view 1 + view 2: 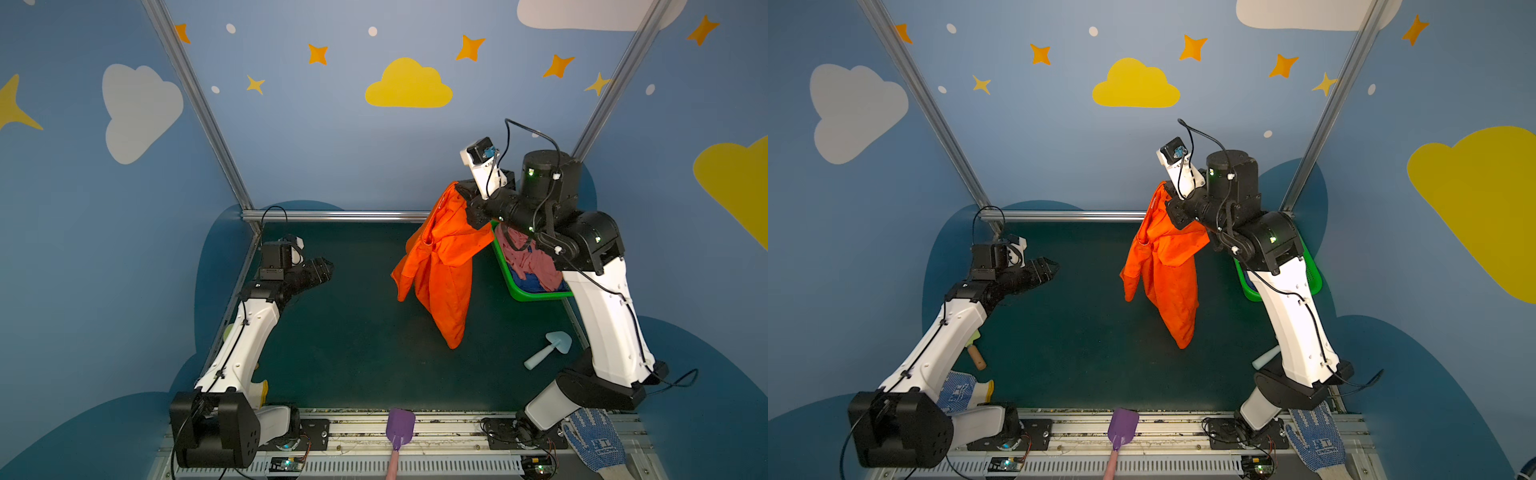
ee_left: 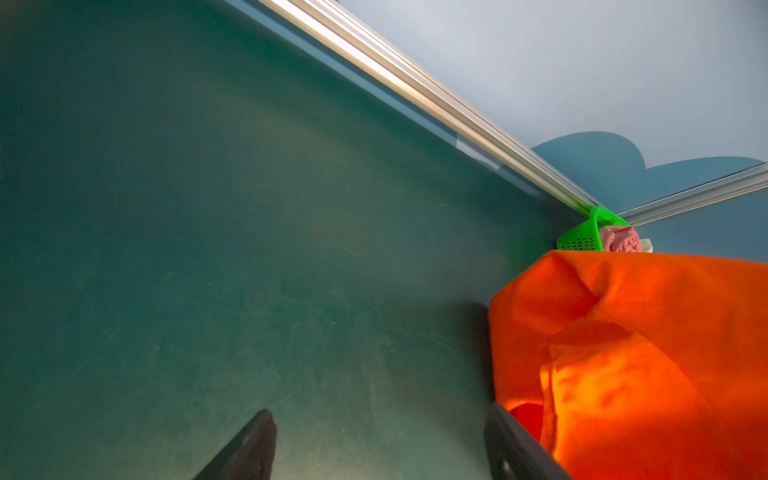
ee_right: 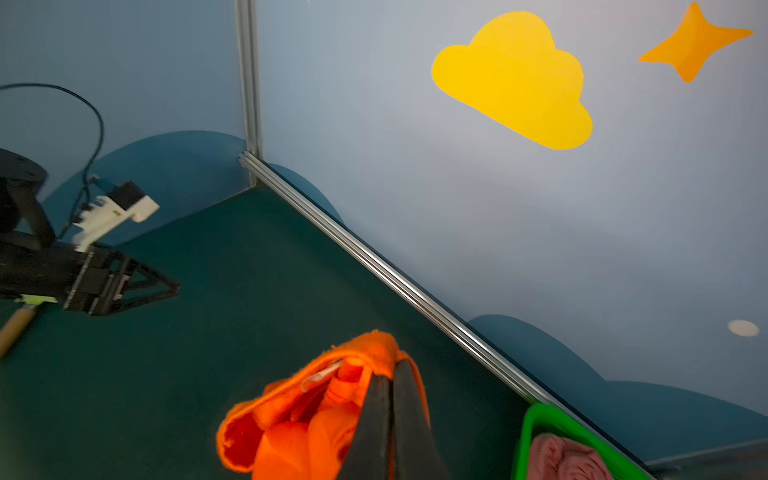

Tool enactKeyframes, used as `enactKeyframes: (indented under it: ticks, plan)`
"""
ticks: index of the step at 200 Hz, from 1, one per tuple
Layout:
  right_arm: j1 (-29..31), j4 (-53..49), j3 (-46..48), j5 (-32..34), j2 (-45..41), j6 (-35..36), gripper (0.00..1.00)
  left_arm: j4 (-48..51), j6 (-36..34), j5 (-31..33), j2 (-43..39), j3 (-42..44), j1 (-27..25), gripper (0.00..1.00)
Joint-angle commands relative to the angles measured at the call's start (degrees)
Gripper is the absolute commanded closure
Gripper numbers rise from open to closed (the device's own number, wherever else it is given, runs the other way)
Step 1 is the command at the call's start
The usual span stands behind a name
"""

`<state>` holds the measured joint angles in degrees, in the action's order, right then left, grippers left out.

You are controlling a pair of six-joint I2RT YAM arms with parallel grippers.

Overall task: Fold and stack the t-shirts
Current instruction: 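Lay the orange t-shirt on the table center while the left gripper reaches toward it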

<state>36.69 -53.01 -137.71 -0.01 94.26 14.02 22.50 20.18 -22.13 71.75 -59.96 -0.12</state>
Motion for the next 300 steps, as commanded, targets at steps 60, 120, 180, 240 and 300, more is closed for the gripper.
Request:
enactKeyframes:
  ticks: [60, 120, 180, 240, 300]
  plan:
    - [8.4, 6.1, 4.0, -33.1, 20.4, -18.4, 1.00, -0.1, -1.0, 8.6, -5.9, 1.8, 0.4, 0.21]
    - [10.6, 7.9, -3.8, -42.8, 38.6, -27.5, 0.78, -5.8, -0.6, 15.5, -15.3, 7.2, 2.3, 0.21]
    - [7.9, 6.2, 7.9, -36.2, 27.0, -23.2, 0.32, -7.1, 1.3, 10.4, -13.2, 7.5, 2.9, 0.22]
    - [-4.2, 12.0, 41.0, -25.1, 5.6, -27.8, 0.33, -1.1, -0.4, 3.7, -3.5, 3.2, -3.4, 0.24]
    - [-16.1, 12.3, 64.4, -17.7, -10.6, -32.1, 0.47, 11.8, -3.8, 5.9, 10.9, -5.1, -16.8, 0.31]
